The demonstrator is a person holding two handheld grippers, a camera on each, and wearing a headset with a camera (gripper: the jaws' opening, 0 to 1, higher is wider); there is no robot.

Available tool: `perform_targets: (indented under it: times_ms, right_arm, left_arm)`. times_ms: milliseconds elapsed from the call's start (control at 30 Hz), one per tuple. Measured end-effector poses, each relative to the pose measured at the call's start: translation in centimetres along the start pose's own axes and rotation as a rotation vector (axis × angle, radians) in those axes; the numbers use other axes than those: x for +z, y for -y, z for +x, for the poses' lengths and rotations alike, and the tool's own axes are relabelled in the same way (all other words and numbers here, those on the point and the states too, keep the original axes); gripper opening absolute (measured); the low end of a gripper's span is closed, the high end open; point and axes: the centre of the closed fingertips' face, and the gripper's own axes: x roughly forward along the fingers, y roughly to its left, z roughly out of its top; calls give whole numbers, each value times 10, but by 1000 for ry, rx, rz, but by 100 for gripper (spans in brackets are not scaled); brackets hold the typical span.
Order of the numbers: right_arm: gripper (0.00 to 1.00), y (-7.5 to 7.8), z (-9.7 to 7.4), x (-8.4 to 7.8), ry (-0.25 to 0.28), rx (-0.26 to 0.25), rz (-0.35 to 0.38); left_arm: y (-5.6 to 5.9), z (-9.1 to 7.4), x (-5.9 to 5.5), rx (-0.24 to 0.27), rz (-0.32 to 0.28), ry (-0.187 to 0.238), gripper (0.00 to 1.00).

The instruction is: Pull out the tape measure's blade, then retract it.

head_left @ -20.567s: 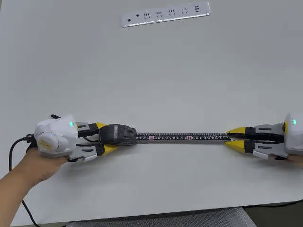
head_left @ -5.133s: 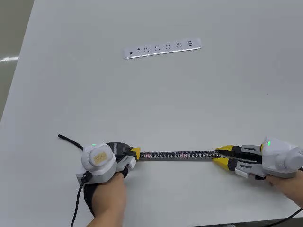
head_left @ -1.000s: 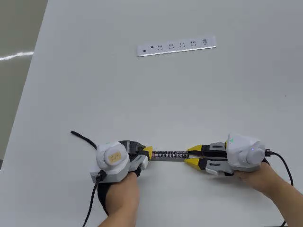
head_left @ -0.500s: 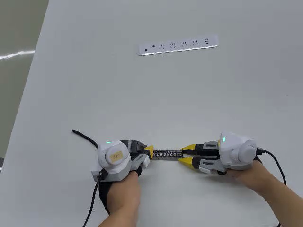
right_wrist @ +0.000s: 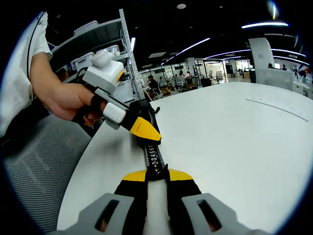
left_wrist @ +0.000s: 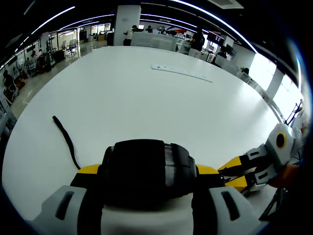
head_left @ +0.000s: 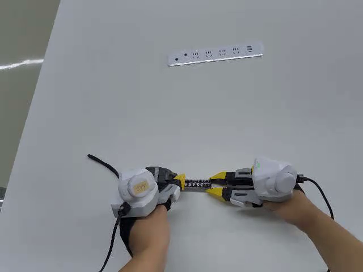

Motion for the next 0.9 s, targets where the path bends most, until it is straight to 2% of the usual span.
perform_targets:
  times_ms: [900]
  right_arm:
    - [13,-6,30,9,-4,23,-38]
  left_arm:
    - [0,-1,0,-9,-5,-1,72]
